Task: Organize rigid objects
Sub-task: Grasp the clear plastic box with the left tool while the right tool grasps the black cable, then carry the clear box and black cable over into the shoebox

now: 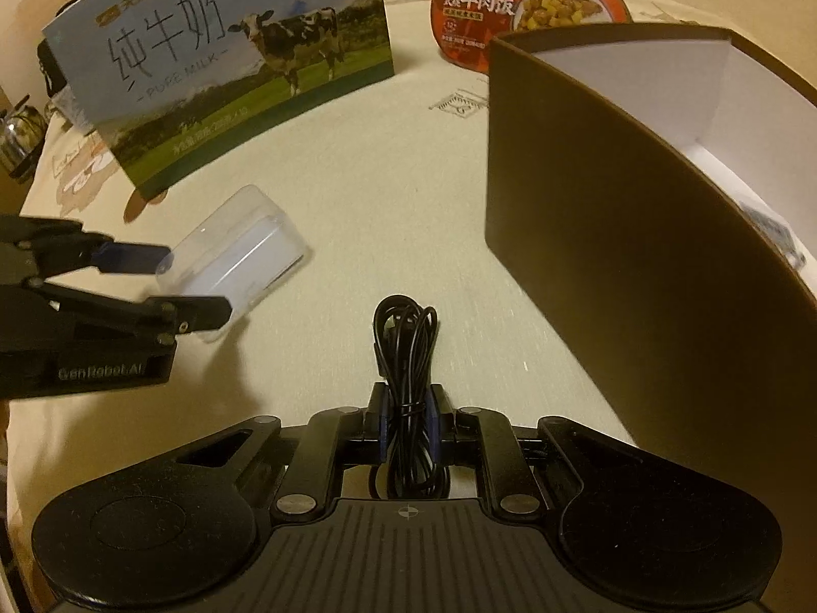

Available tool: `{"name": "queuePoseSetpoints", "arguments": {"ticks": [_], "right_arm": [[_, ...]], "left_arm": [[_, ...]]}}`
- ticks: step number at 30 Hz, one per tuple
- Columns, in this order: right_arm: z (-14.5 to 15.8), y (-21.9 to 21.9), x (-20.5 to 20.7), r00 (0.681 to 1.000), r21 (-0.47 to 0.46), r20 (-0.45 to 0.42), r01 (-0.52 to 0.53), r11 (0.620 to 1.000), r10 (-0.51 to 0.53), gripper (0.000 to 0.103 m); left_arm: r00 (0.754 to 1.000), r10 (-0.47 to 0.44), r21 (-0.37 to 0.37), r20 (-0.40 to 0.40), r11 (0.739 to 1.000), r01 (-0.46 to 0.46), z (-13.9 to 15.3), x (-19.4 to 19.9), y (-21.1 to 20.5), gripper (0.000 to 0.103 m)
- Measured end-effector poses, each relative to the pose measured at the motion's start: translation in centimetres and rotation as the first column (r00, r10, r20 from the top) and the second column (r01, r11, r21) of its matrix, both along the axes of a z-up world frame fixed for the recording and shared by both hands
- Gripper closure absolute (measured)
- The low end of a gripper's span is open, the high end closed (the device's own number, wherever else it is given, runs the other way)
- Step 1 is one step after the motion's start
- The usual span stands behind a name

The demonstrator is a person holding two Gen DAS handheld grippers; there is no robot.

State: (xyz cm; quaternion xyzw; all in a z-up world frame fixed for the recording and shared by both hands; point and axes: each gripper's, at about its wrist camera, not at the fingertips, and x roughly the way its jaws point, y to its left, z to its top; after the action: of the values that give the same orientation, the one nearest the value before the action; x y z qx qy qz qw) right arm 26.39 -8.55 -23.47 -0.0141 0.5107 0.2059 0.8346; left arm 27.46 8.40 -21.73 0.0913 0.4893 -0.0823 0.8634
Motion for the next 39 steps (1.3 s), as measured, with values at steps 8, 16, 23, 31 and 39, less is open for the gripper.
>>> {"name": "queuePoseSetpoints", "arguments": {"ticks": [8, 16, 23, 31, 39], "right_arm": [[0.3, -3.4, -5.3, 0.999, -0.025, -0.031, 0.016, 1.0, -0.017, 0.092], [0.6, -5.8, -10.1, 0.998, -0.05, -0.064, 0.007, 0.999, -0.01, 0.092], [0.6, -6.3, -10.1, 0.996, -0.032, -0.08, 0.045, 0.998, -0.047, 0.092], [0.5, -6.3, -9.7, 0.993, -0.046, -0.082, 0.08, 0.996, -0.083, 0.091], [0.5, -6.3, -9.8, 0.994, -0.06, -0.062, 0.081, 0.995, -0.085, 0.089]], "left_arm": [[0.992, 0.106, -0.019, -0.067, 0.994, -0.107, 0.7, -6.6, -3.4, 0.05], [0.974, 0.171, -0.048, -0.15, 0.982, -0.18, 1.3, -11.9, -6.2, 0.051], [0.969, 0.159, -0.046, -0.187, 0.984, -0.17, 0.7, -11.0, -6.1, 0.05], [0.977, 0.125, -0.029, -0.175, 0.991, -0.132, 0.2, -8.9, -6.9, 0.05], [0.983, 0.098, -0.008, -0.153, 0.995, -0.1, 0.1, -7.9, -7.4, 0.043]]}}
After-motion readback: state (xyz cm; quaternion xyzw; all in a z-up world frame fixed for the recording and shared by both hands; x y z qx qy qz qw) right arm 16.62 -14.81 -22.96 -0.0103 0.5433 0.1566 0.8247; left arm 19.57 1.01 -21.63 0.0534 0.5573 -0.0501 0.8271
